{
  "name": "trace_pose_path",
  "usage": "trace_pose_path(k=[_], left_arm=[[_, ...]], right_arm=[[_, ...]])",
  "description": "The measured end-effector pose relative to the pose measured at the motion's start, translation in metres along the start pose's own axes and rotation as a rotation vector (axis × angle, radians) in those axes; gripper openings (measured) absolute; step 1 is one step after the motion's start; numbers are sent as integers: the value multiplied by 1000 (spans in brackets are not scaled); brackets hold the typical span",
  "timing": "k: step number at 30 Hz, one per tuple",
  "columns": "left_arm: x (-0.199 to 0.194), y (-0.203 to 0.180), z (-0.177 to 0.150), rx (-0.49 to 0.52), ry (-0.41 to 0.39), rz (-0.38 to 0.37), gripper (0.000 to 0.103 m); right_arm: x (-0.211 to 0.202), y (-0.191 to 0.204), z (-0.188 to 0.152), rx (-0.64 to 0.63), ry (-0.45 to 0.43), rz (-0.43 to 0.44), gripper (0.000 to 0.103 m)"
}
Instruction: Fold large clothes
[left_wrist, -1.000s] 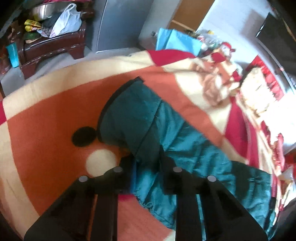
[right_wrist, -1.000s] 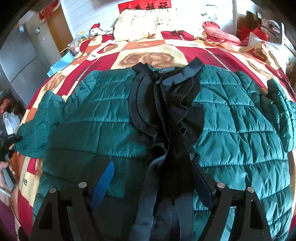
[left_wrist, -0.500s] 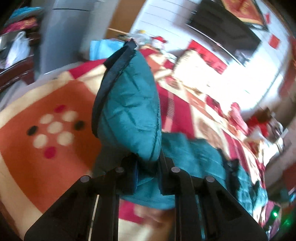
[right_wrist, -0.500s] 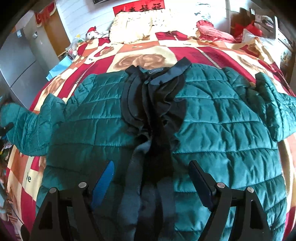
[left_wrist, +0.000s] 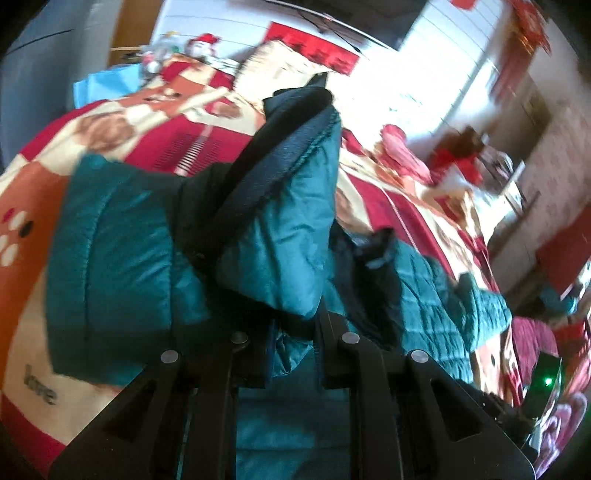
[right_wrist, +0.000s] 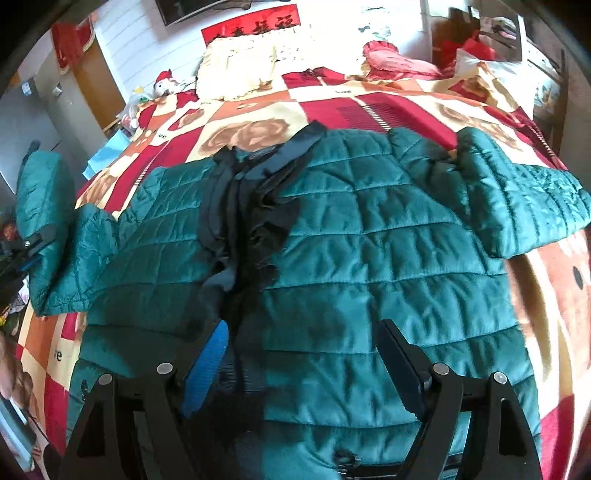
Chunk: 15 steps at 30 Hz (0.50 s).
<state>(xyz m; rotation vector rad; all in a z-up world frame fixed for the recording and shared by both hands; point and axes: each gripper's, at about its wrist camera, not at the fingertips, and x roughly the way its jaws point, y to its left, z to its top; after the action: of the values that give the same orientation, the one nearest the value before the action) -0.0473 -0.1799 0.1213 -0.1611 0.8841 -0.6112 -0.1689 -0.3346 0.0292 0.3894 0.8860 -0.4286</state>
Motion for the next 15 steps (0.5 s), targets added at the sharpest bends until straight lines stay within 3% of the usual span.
trace_pose_path(k=[9,13,15], left_arm=[[54,-56,-38,99,122,-15,15],[78,-63,-54,85,211,-37,16],[83,-64,-59,80,235,-50,23]], right_arm=[[-1,-37,-2,144,18,60,81],[-6,-49,-4,173,10,60,81],[-8,-54,-4,190,11,68,81]])
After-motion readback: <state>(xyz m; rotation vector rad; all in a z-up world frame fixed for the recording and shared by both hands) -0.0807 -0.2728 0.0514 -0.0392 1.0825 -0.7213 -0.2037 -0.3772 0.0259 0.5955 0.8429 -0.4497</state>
